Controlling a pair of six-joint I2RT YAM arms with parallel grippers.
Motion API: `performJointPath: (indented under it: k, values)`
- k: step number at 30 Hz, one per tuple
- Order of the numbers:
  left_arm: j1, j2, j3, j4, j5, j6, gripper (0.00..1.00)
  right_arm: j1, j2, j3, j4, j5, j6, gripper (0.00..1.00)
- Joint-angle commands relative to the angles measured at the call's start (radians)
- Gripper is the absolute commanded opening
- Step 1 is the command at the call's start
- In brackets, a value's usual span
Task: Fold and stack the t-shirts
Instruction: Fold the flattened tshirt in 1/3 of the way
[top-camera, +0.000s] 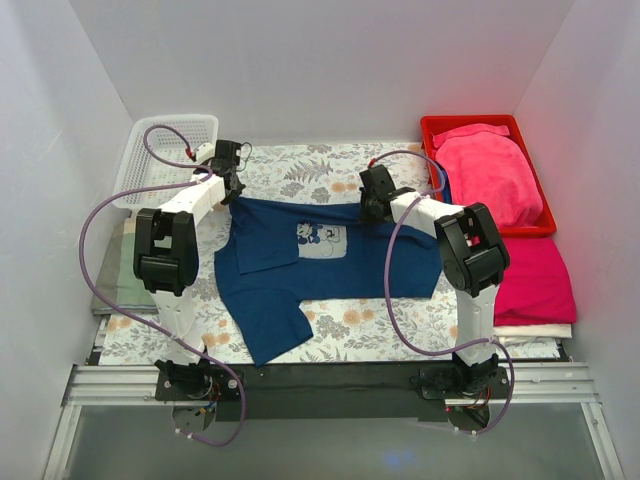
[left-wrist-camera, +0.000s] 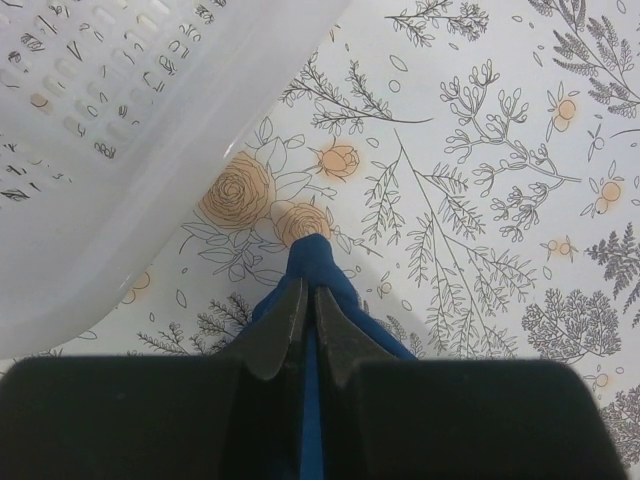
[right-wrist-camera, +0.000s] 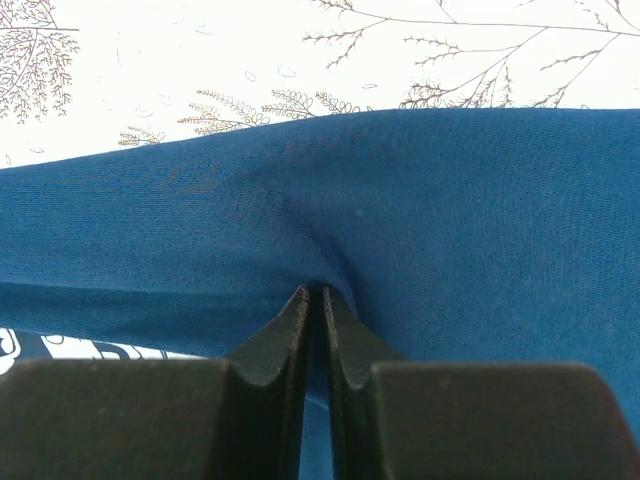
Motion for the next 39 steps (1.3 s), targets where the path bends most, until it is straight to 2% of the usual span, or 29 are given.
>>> performJointPath:
  k: [1, 5, 10, 15, 21, 22, 25, 26, 29, 32, 39]
  values:
    - [0.039, -0.071, -0.004, 0.042, -0.124, -0.030, 0.00, -0.031, 0.045, -0.042, -0.175, 0.064, -0.024, 0.16]
    - [0.053, -0.080, -0.019, 0.065, -0.139, -0.087, 0.01, -0.031, 0.048, -0.047, -0.175, 0.062, -0.024, 0.16]
    - [0.068, -0.091, -0.044, 0.067, -0.187, -0.175, 0.10, -0.031, 0.045, -0.053, -0.175, 0.058, -0.021, 0.15]
    - [0.079, -0.074, -0.030, 0.071, -0.196, -0.161, 0.15, -0.031, 0.041, -0.055, -0.175, 0.056, -0.021, 0.14]
    - [0.083, -0.049, -0.016, 0.106, -0.087, -0.088, 0.13, -0.031, 0.044, -0.052, -0.173, 0.047, -0.018, 0.13]
    - [0.083, -0.049, -0.018, 0.120, -0.028, -0.071, 0.13, -0.031, 0.045, -0.052, -0.173, 0.047, -0.019, 0.13]
    - [0.083, -0.052, -0.032, 0.180, 0.081, 0.012, 0.16, -0.031, 0.048, -0.052, -0.173, 0.044, -0.019, 0.13]
    - [0.083, -0.054, -0.032, 0.198, 0.151, 0.025, 0.20, -0.031, 0.050, -0.052, -0.173, 0.044, -0.019, 0.13]
    - [0.083, -0.049, -0.027, 0.220, 0.247, 0.061, 0.27, -0.031, 0.053, -0.052, -0.173, 0.041, -0.018, 0.13]
    - [0.083, -0.022, -0.001, 0.205, 0.264, 0.072, 0.36, -0.031, 0.051, -0.053, -0.173, 0.041, -0.016, 0.13]
    - [0.083, 0.052, 0.045, 0.173, 0.325, 0.086, 0.35, -0.031, 0.048, -0.055, -0.173, 0.044, -0.015, 0.12]
